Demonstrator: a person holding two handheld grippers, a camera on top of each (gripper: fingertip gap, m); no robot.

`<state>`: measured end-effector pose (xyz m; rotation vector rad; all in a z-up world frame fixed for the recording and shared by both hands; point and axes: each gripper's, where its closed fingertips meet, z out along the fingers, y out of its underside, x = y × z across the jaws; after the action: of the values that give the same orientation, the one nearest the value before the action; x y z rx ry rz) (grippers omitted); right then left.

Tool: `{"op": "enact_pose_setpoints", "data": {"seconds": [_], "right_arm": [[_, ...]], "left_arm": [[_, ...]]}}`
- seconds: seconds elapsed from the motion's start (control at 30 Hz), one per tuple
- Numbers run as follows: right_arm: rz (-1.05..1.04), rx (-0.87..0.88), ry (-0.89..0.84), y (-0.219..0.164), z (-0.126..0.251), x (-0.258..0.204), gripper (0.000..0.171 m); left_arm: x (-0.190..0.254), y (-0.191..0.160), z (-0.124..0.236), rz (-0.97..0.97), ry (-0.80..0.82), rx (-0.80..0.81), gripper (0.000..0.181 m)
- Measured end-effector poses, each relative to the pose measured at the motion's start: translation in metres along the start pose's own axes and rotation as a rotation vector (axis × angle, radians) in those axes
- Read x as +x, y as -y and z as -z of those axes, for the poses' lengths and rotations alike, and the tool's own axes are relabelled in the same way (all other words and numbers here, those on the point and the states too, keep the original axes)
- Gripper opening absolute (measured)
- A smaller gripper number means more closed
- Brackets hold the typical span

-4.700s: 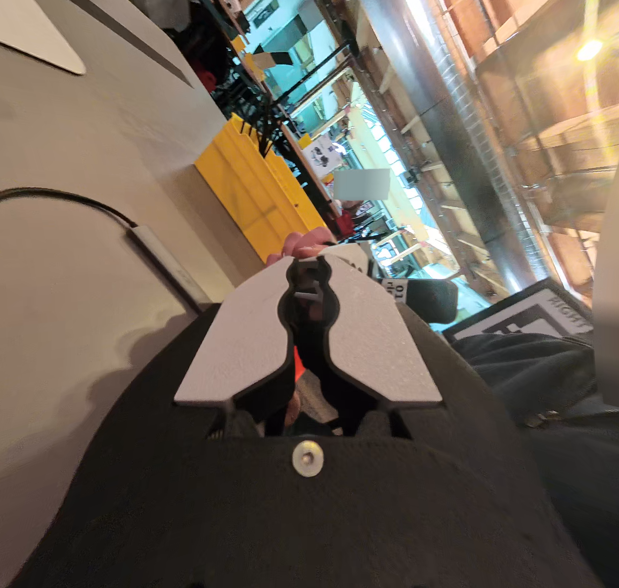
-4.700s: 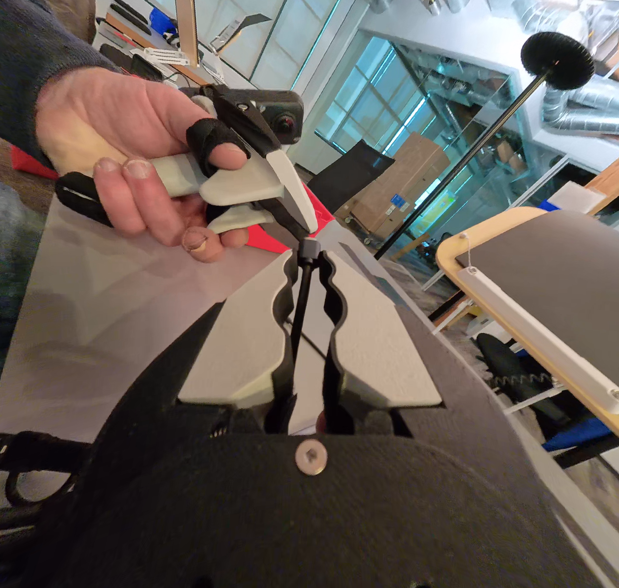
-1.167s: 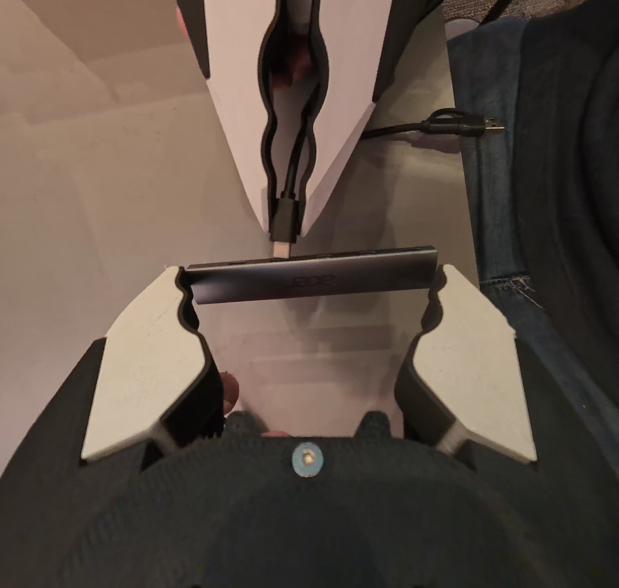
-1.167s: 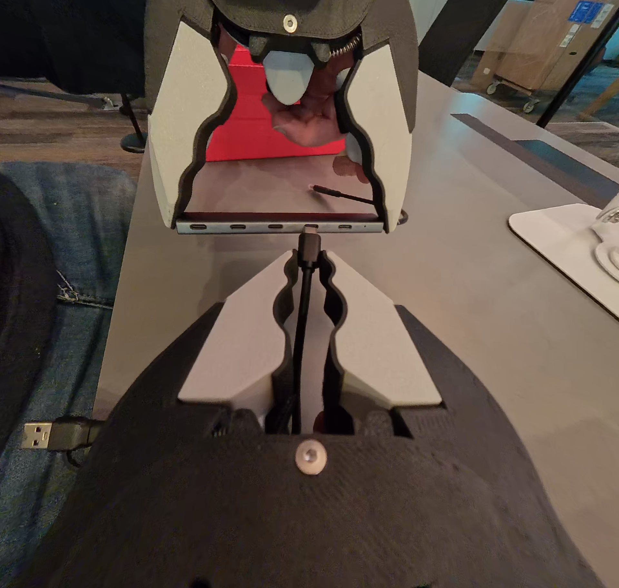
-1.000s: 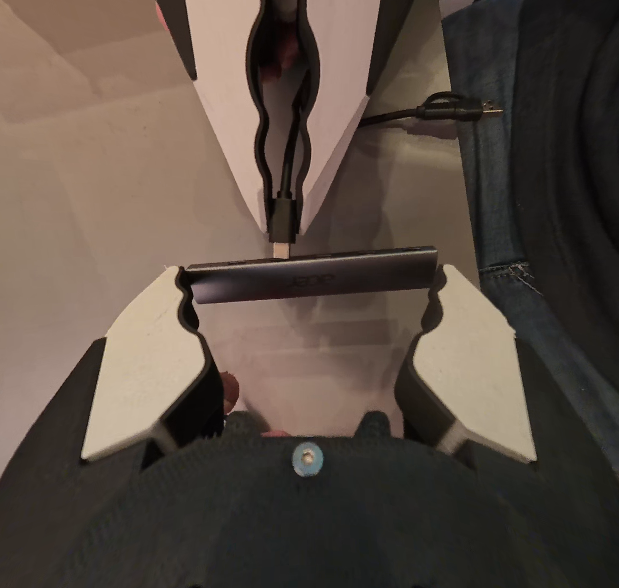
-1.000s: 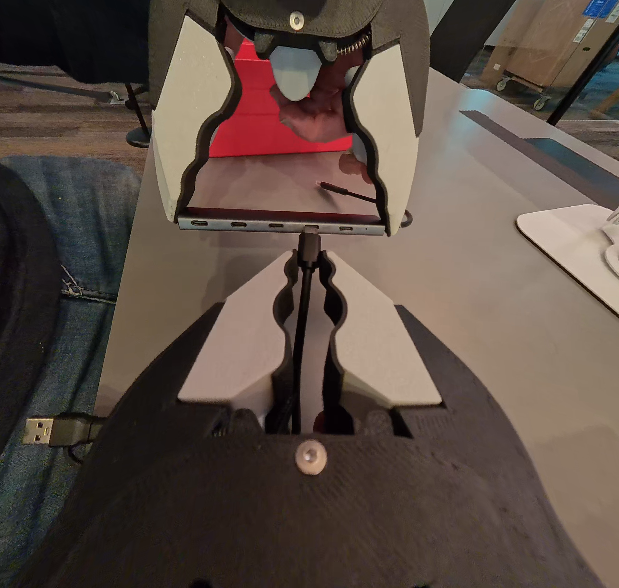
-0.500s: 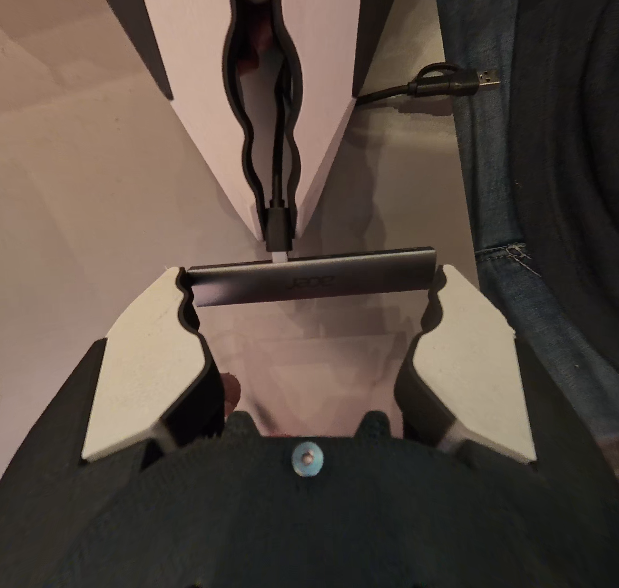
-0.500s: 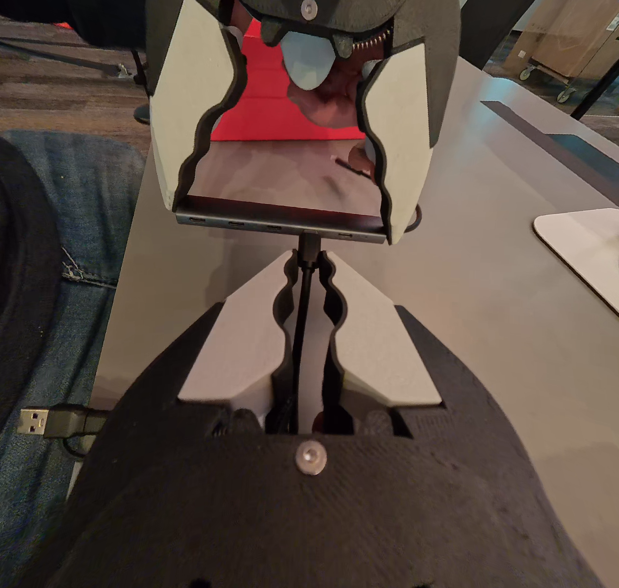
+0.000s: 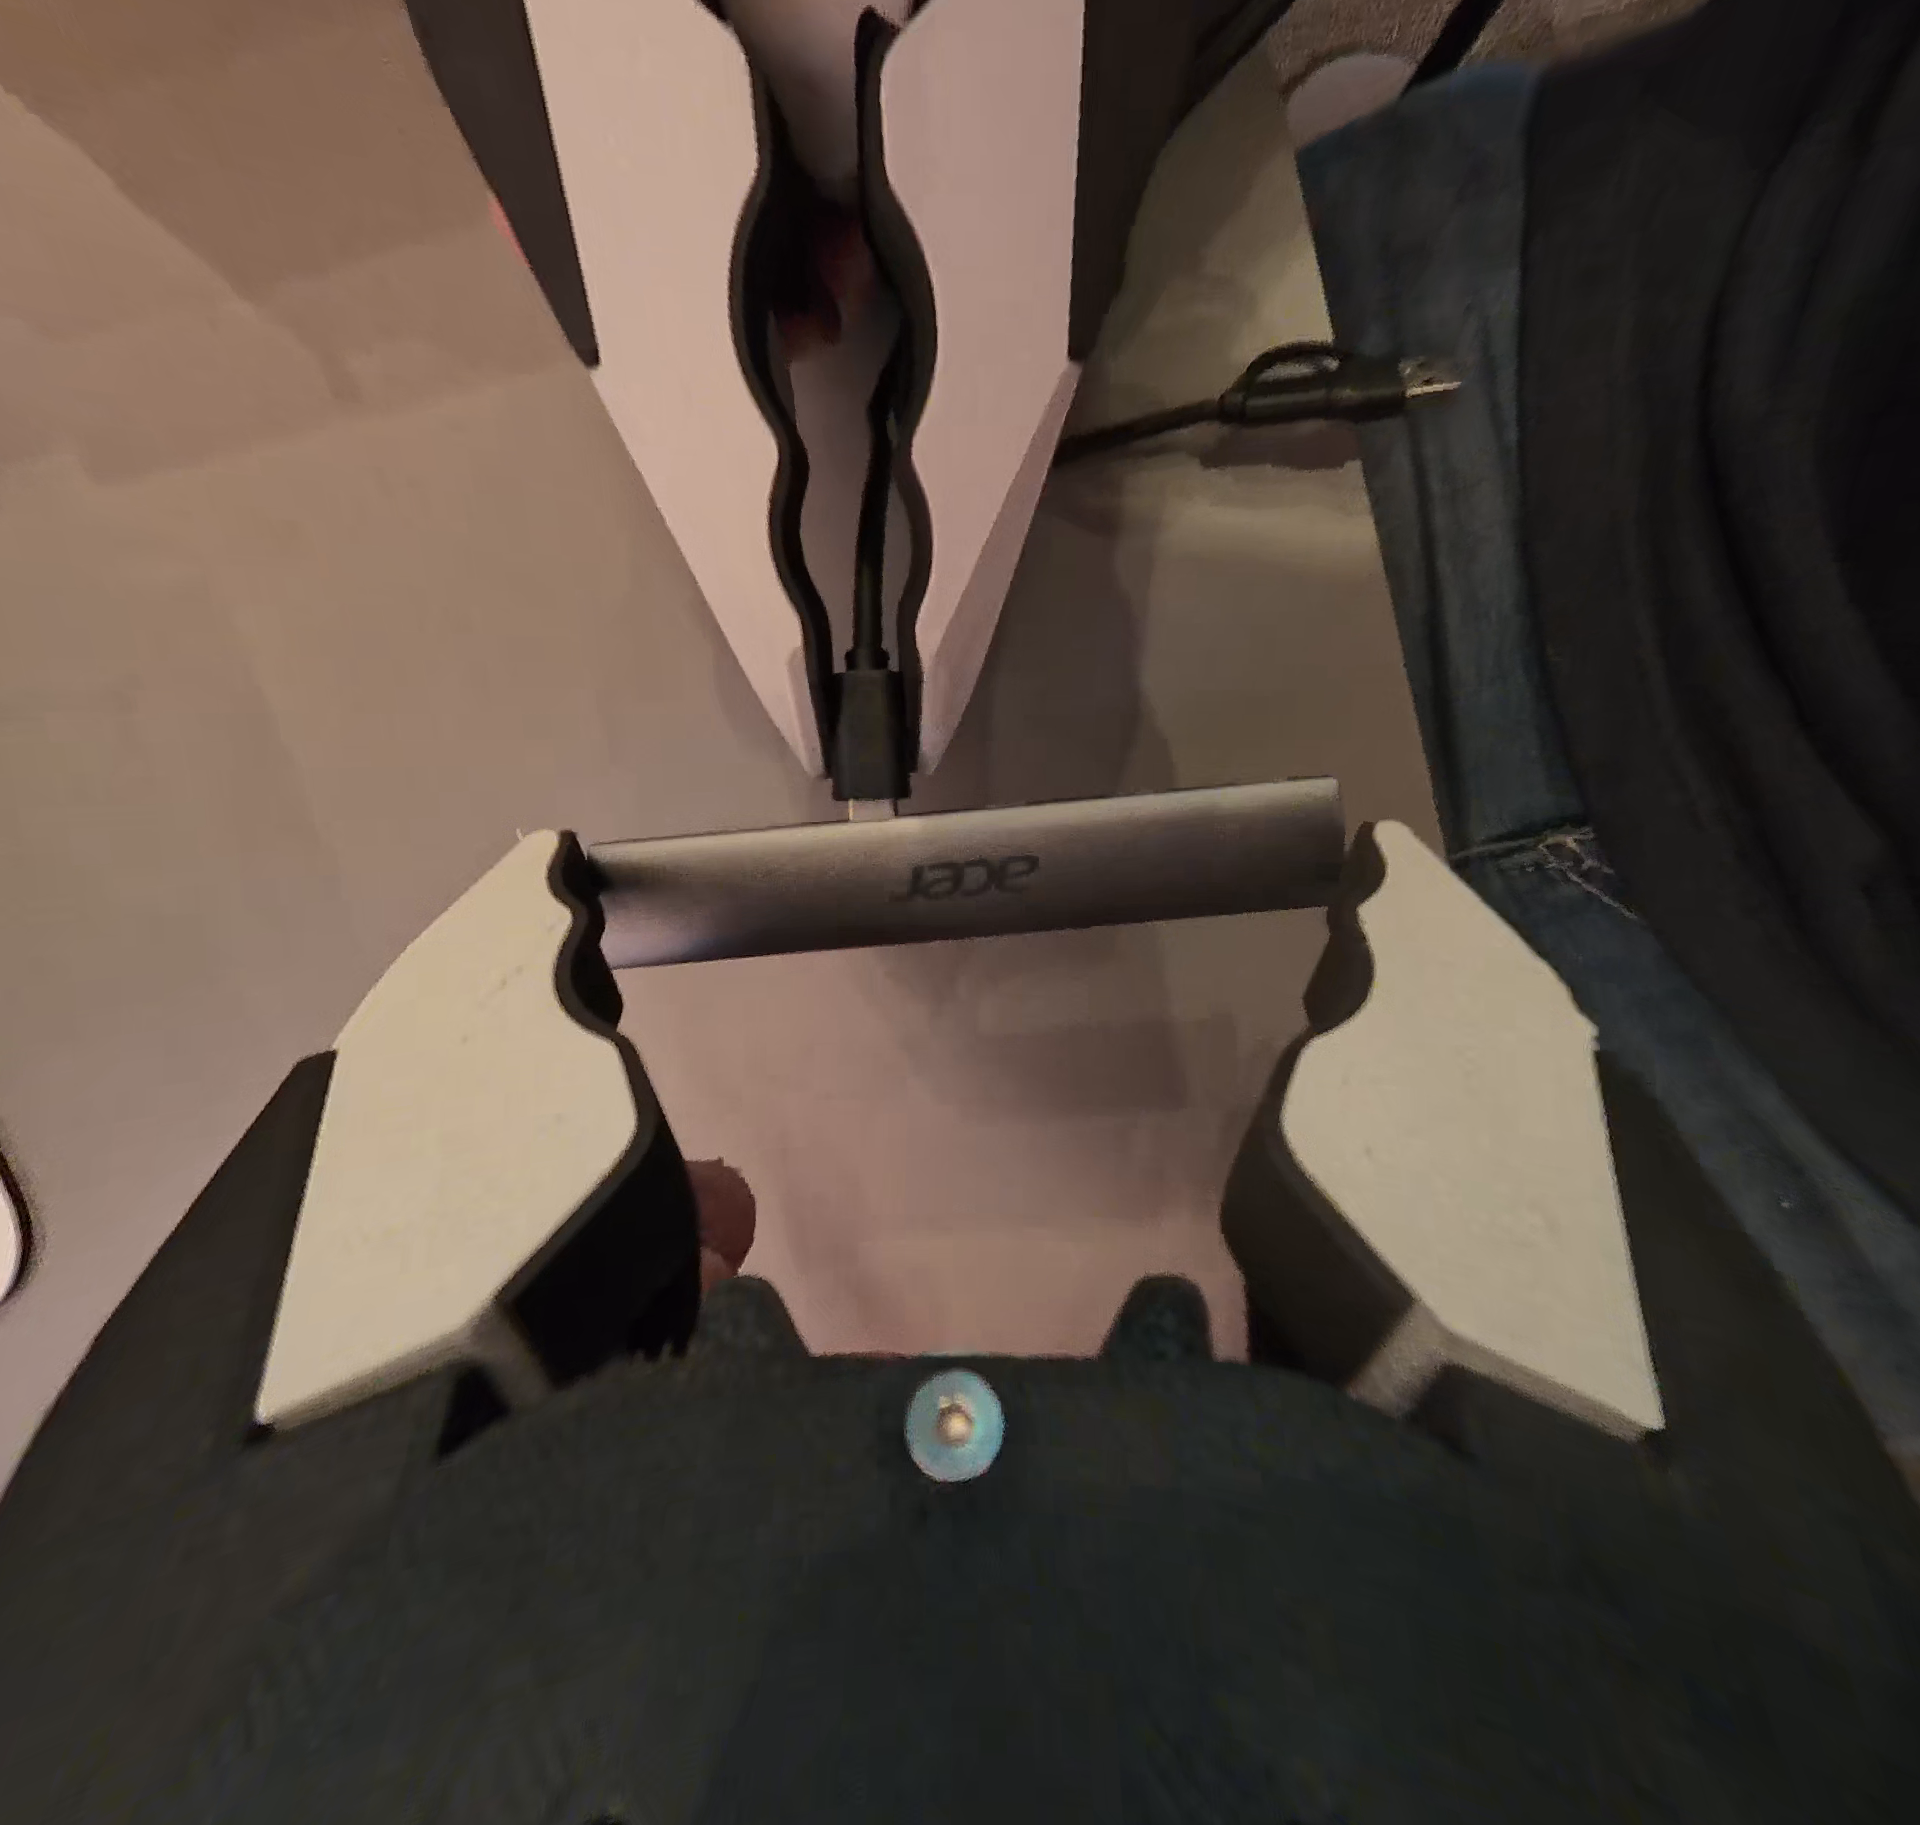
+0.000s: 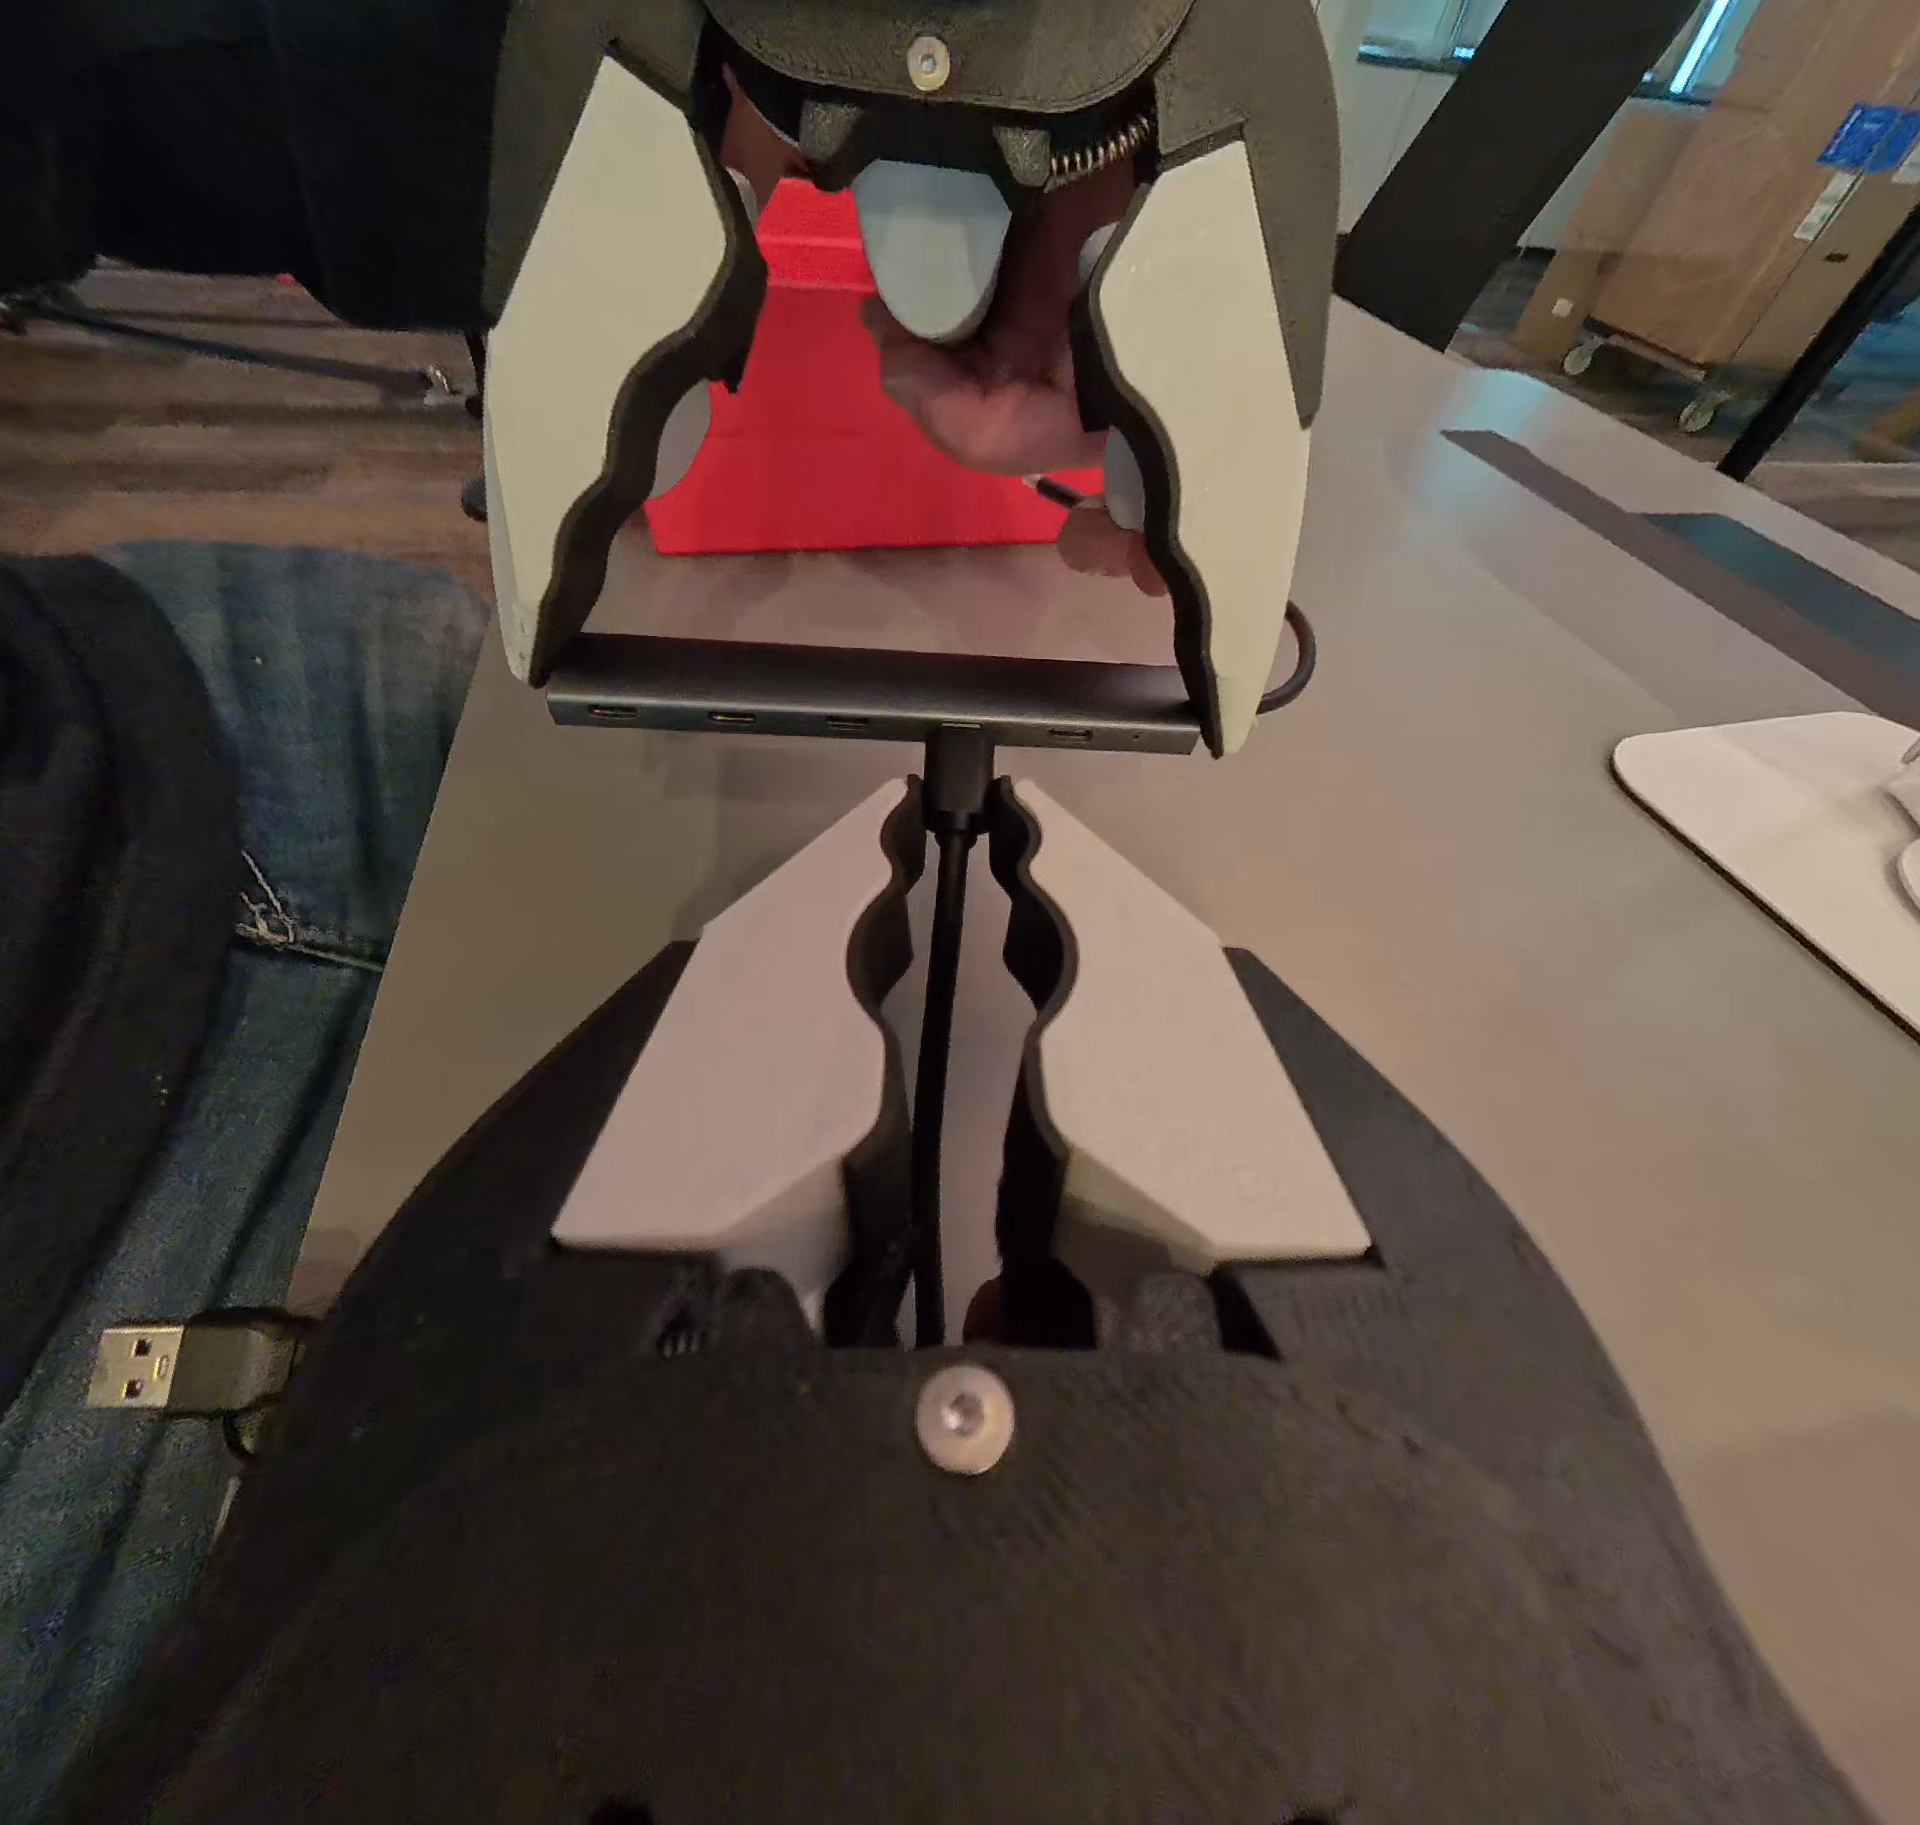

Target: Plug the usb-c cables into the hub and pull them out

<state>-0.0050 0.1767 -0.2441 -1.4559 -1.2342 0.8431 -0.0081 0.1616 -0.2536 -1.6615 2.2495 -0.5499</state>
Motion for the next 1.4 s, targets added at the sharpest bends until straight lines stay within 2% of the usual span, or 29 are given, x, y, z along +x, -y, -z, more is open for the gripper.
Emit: {"op": "enact_pose_setpoints", "data": {"seconds": [0.23, 0.8, 1.07, 1.27, 1.4], "right_arm": [[0.012, 0.069, -0.002, 0.009, 0.004, -0.001, 0.008], [0.028, 0.106, -0.020, 0.015, 0.006, 0.001, 0.009], [0.061, 0.032, -0.081, 0.017, 0.003, 0.005, 0.010], [0.004, -0.039, -0.039, 0.025, 0.005, 0.002, 0.039], [-0.091, -0.052, 0.052, 0.038, 0.002, -0.004, 0.042]], "left_arm": [[0.001, 0.011, 0.008, -0.010, 0.020, 0.065, 0.129], [-0.001, 0.014, 0.011, -0.028, 0.069, 0.062, 0.129], [-0.004, 0.013, 0.017, -0.050, 0.159, 0.059, 0.129], [-0.007, 0.013, 0.029, -0.132, 0.296, 0.001, 0.129], [-0.005, 0.018, 0.035, -0.226, 0.387, -0.048, 0.128]]}}
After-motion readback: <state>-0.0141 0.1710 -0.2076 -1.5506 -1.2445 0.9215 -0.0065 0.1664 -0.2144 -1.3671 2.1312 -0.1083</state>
